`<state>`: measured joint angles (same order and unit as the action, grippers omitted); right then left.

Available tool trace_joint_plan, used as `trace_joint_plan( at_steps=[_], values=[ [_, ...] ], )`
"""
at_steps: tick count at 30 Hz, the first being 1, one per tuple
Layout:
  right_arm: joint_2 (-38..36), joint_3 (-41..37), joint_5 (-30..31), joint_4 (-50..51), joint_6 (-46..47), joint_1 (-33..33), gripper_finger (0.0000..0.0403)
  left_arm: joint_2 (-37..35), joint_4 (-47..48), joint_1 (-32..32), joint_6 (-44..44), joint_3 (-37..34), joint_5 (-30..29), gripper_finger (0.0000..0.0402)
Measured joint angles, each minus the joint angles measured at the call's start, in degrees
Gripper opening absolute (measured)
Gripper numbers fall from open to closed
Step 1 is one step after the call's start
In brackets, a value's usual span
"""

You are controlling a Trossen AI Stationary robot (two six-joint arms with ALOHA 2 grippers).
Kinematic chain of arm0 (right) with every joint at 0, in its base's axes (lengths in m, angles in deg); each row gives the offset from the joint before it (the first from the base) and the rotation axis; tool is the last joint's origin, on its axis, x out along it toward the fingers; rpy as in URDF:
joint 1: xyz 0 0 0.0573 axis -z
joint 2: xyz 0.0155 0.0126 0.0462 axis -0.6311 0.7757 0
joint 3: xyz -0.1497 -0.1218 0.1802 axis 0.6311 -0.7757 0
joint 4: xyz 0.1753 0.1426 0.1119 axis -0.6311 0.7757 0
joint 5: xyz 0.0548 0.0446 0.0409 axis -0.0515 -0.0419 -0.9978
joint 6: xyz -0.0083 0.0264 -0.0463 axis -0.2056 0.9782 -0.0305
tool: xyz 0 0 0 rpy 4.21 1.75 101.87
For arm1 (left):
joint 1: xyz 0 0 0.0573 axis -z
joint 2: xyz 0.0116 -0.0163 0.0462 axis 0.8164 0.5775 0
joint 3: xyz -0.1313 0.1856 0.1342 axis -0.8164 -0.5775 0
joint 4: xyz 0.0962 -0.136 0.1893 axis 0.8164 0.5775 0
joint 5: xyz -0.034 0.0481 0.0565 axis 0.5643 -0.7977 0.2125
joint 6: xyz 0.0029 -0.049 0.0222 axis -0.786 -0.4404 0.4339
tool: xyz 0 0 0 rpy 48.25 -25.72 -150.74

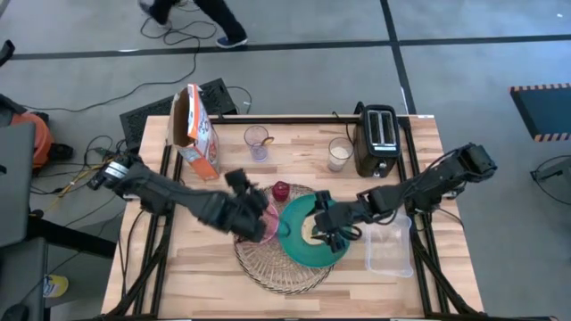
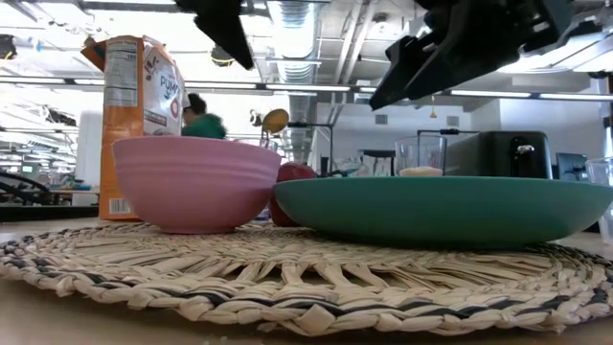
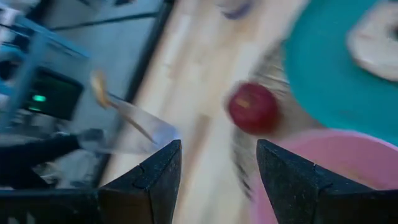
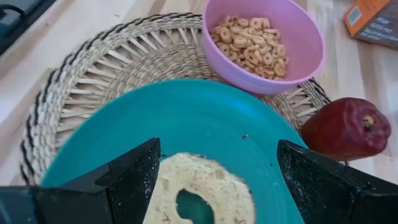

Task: Arrange a breakfast setting
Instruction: Put the spoon on the table beside the cereal

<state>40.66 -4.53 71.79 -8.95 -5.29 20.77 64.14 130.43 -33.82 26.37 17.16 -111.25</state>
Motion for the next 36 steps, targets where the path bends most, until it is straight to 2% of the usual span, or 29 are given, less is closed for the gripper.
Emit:
trace_joint_plan(
  at_steps=[7,13,17,23,27,36],
  values=[
    [0.00,0.00,-0.04,1.45,-0.55,2.40,0.0348,0.04,-9.89,-12.00,14.24,-1.33,-4.40,0.0194],
    [0.00,0.00,-0.06,1.54,-0.11,3.14,0.0348,0.04,-13.49,-20.44,23.49,-1.33,-3.92,0.0194],
    [0.00,0.00,-0.04,1.53,-0.11,3.14,0.0348,0.04,-14.67,-24.64,29.38,-1.33,0.05,0.0194],
    [0.00,0.00,-0.04,1.56,-0.44,3.03,0.0348,0.04,-16.90,-27.09,31.33,-1.35,-0.61,0.0194],
    [0.00,-1.11,-0.05,0.10,-1.41,3.03,0.0348,0.04,-20.32,-27.73,31.03,-3.27,3.61,0.0194],
    [0.00,-4.15,-0.04,-3.17,-1.38,3.09,0.0348,-0.23,-29.03,-28.64,33.02,-9.17,0.66,0.0194]
  ],
)
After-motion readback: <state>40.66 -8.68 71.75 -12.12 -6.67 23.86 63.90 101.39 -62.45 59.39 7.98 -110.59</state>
